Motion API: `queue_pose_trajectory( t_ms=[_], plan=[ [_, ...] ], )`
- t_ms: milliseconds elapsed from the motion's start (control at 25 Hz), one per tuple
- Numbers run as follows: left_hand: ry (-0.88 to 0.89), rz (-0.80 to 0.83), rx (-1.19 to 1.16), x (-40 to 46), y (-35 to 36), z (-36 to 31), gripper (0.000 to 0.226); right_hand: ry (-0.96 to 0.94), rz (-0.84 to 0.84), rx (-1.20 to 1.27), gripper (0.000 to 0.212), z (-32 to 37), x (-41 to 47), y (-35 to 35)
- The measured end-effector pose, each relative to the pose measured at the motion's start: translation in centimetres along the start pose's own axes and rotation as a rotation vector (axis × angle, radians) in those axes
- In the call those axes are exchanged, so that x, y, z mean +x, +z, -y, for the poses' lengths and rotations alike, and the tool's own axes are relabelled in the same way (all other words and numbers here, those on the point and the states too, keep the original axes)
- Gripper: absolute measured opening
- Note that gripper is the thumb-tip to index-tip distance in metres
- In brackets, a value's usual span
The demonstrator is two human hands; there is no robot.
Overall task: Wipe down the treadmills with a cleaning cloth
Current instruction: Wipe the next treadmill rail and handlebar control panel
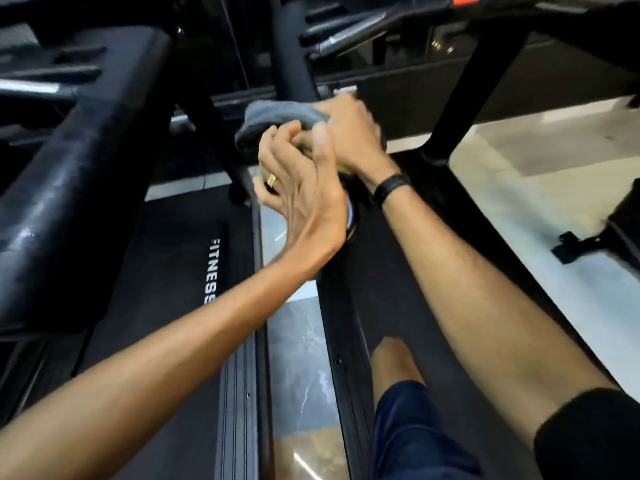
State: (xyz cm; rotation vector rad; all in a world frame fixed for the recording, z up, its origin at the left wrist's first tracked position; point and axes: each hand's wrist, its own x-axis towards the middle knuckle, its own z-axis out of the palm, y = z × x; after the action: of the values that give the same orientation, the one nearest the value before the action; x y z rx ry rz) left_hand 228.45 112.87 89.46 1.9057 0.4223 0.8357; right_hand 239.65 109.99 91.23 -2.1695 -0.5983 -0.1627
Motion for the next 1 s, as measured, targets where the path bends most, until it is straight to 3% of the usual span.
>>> queue_pose_trajectory(
  t_ms=[120, 200, 320, 440, 600, 680, 760, 800, 880, 960, 1000],
  plan=[
    [0.013, -0.044, -0.131, -0.8, -0.9, 0.2, 0.053, 0.083, -0.065, 0.196, 0.053, 0.4, -3.5, -0.4],
    [0.027, -0.090, -0.225, -0.9, -1.4, 0.2, 0.044, 0.135, -0.151, 0.366, 0.037, 0.1, -4.5, -0.1],
    [-0.133, -0.151, -0.312, -0.7, -1.6, 0.5, 0.024, 0.213, -0.332, 0.765, 0.018, -1.1, -6.8, 0.9],
    [-0.256, -0.105, -0.347, -0.1, -1.4, 1.0, 0.029, 0.314, -0.597, 1.070, 0.024, -1.3, -10.6, 2.8],
    [-0.230, -0.053, -0.342, 0.4, -1.0, 1.4, 0.035, 0.489, -1.052, 1.196, 0.033, -0.5, -14.5, 9.0],
    [-0.198, -0.035, -0.311, 0.3, -0.9, 1.4, 0.038, 0.706, -1.069, 1.362, 0.015, -0.2, -15.4, 10.6],
    [-0.177, -0.028, -0.290, -0.1, -1.0, 1.2, 0.041, 0.919, -0.971, 1.457, 0.015, -0.8, -14.8, 10.3],
    [-0.175, -0.035, -0.293, -0.1, -1.1, 1.0, 0.043, 0.937, -0.940, 1.404, 0.024, -0.9, -14.3, 9.8],
    [-0.182, -0.016, -0.302, 0.3, -1.0, 1.2, 0.042, 0.803, -1.029, 1.253, 0.035, -1.0, -13.4, 9.5],
    [-0.172, 0.025, -0.273, 0.4, -0.7, 1.4, 0.041, 0.670, -1.080, 1.276, 0.029, -1.2, -13.4, 9.8],
    [-0.164, 0.038, -0.241, 0.3, -0.7, 1.4, 0.039, 0.690, -1.058, 1.353, 0.019, -1.4, -13.8, 9.7]
  ],
)
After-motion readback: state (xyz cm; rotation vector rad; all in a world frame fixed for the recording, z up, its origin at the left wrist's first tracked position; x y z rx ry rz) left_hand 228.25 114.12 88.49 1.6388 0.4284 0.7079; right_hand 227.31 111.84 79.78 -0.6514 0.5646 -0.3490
